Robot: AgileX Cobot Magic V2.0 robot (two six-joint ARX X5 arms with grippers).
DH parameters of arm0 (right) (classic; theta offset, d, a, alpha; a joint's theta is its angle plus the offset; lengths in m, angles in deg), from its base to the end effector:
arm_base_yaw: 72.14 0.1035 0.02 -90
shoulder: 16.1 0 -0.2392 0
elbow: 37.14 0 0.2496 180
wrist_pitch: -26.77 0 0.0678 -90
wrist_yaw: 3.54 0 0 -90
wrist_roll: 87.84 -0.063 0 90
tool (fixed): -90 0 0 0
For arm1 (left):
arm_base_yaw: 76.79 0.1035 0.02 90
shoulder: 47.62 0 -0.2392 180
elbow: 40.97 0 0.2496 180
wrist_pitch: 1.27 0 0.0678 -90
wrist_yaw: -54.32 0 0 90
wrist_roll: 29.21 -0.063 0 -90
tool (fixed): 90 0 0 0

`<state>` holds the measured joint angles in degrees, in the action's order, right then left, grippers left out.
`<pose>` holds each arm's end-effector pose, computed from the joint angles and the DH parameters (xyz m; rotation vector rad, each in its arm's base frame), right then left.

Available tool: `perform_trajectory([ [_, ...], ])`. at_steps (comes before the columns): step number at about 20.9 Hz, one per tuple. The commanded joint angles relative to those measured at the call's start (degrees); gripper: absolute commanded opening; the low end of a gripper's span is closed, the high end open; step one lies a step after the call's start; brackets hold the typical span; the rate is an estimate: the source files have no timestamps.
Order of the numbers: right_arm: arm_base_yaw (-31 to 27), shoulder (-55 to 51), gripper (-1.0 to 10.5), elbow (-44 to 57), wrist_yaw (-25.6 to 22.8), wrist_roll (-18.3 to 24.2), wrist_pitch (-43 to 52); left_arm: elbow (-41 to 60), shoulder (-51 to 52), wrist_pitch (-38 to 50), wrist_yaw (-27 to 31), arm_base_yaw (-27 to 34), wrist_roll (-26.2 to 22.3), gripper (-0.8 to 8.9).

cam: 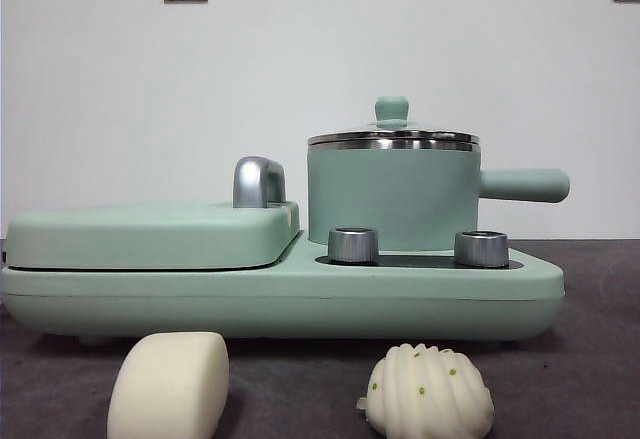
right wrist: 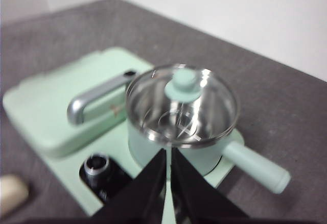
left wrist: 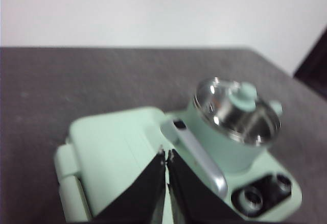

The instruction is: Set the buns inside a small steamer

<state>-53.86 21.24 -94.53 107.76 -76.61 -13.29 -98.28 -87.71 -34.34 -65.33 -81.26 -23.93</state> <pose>0.1667 0.0792 0.2909 -0.1768 0.2879 0.7162 0.1903 -0.0461 0.2980 -0.1501 0.3012 -0.5789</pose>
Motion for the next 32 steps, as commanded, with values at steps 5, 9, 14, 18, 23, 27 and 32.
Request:
perform_trajectory([
  [5,7.1,2.8,0.1,-0.9,-6.1,9.7,-3.7,-5.1,-6.2,-5.7,-0.3,-6.0,-18.4,0.10],
  [9,8.6,3.4,0.1,-0.9,-8.2,11.3,-3.4,-6.0,-7.6,-6.4,0.0,-9.5,-24.9,0.30],
  [14,8.6,3.5,2.5,-0.9,-11.0,10.9,-4.1,-6.0,-7.8,-6.1,0.0,-12.6,-26.6,2.47],
  [18,8.6,3.4,3.2,-0.9,-11.3,8.0,-3.8,-6.0,-7.8,-6.0,0.0,-13.9,-26.2,2.48],
  [23,8.6,3.4,3.2,-0.9,-11.3,1.7,-2.0,-6.0,-8.7,-1.7,0.0,-15.7,-21.5,2.48],
  [27,8.6,3.4,3.2,-0.9,-11.2,-2.8,0.5,-6.0,-12.2,4.4,0.2,-17.8,-17.2,2.45],
  [32,8.6,3.4,3.2,-0.9,-11.2,-5.0,4.2,-6.1,-20.7,14.7,1.9,-22.3,-11.3,2.46],
])
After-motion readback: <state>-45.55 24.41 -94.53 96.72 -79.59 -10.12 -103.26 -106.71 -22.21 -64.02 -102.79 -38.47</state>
